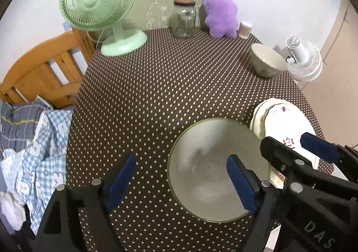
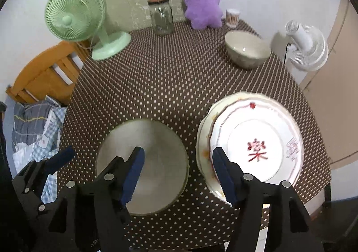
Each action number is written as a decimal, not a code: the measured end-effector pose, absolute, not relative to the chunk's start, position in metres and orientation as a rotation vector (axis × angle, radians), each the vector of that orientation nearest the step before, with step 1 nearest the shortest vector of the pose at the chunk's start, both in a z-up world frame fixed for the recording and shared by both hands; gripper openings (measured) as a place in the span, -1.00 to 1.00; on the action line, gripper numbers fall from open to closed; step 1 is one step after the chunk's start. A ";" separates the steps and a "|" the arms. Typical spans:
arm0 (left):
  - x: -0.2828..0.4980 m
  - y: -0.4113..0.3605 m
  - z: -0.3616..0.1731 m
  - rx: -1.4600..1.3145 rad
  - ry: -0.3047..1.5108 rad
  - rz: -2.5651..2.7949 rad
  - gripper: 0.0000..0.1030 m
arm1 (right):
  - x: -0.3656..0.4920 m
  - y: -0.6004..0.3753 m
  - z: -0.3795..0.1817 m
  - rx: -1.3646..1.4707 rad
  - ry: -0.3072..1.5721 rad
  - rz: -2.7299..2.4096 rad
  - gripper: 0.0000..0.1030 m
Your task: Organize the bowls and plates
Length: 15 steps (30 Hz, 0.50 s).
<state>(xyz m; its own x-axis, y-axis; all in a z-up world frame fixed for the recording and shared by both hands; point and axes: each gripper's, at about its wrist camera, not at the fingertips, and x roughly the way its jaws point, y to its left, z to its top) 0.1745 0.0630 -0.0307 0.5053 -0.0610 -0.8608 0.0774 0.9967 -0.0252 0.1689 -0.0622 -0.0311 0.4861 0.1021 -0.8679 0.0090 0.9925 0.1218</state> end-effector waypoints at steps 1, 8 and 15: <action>0.174 0.061 -0.027 0.018 1.028 -0.084 0.64 | 0.169 -0.064 -0.027 0.117 1.054 0.058 0.37; 0.177 0.043 -0.008 0.007 0.984 -0.099 0.64 | 0.168 -0.077 -0.005 0.110 0.989 0.064 0.46; 0.187 0.021 0.000 0.003 0.960 -0.066 0.65 | 0.178 -0.101 0.006 0.112 0.951 0.072 0.46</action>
<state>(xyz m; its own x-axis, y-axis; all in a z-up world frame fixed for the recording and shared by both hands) 0.1873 0.0214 0.0004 0.5713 -0.0548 -0.8189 0.0575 0.9980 -0.0267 0.1781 -0.1012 0.0059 0.5795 0.1105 -0.8075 -0.0117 0.9918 0.1274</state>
